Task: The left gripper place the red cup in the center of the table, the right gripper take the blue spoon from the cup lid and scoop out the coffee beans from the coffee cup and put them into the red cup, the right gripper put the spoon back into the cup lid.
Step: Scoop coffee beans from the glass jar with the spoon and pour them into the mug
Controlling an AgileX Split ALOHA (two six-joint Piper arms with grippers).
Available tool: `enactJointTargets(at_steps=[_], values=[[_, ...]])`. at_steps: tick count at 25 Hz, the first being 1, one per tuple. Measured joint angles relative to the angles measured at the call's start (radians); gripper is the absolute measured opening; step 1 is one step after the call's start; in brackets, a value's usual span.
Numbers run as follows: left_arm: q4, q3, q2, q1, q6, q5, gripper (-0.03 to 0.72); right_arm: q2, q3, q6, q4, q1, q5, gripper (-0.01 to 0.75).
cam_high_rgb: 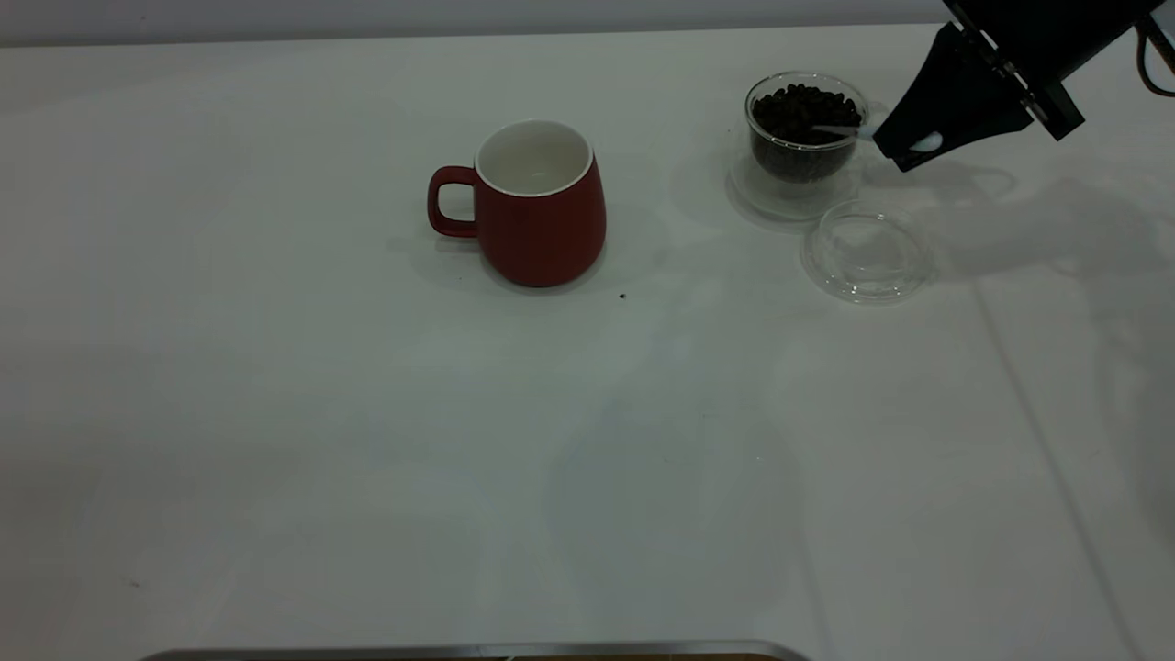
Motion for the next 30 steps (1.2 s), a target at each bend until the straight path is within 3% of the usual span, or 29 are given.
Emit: enactJointTargets(at_steps=[30], values=[[0.0, 0.0, 0.0, 0.0, -0.001, 0.0, 0.516, 0.0, 0.0, -0.06, 0.058, -0.046, 0.034, 0.115]])
